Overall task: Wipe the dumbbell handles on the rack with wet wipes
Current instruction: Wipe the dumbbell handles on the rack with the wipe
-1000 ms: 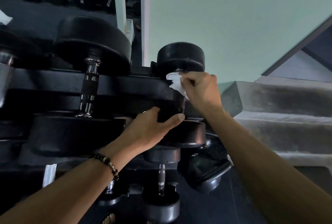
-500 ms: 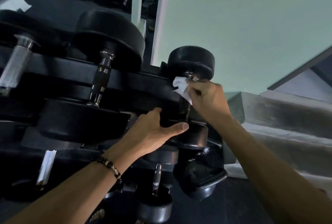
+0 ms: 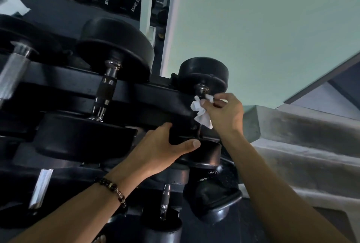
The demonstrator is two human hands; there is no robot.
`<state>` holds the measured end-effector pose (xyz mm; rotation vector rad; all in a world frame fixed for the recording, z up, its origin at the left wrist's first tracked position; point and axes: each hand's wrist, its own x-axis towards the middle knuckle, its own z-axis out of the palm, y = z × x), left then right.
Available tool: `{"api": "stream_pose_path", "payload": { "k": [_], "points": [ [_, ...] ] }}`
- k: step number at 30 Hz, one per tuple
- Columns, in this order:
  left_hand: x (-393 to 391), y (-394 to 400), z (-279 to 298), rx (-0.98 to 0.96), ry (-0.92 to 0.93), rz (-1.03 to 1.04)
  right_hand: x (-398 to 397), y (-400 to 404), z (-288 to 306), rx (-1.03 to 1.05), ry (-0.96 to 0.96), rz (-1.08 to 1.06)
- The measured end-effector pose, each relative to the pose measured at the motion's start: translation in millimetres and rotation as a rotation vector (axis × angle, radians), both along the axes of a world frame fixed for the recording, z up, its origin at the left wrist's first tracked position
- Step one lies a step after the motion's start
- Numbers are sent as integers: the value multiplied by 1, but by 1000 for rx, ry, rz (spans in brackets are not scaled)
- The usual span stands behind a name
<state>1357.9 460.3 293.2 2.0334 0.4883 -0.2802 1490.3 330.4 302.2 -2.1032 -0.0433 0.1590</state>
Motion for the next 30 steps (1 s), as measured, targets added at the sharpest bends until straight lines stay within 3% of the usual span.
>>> {"api": "stream_pose_path", "payload": {
  "k": [3, 5, 8, 11, 17, 19, 23, 28, 30],
  "points": [
    [-1, -1, 1, -25, -9, -5, -18, -12, 8, -161, 171, 330],
    [-2, -1, 2, -32, -15, -4, -22, -20, 10, -197, 159, 449],
    [-1, 0, 4, -19, -28, -8, -9, -11, 5, -206, 6, 256],
    [-1, 0, 3, -8, -25, -17, 4, 6, 4, -145, -9, 84],
    [0, -1, 3, 6, -24, -37, -24, -18, 5, -370, -15, 362],
    [-1, -1, 4, 8, -23, -43, -10, -9, 7, -301, -48, 244],
    [0, 0, 3, 10, -35, -50, -2, 0, 8, 54, 107, 33],
    [1, 3, -1, -15, -30, -44, -21, -20, 0, -207, 86, 241],
    [1, 2, -1, -7, -25, -48, -7, -13, -1, -171, -14, 185]
  ]
}}
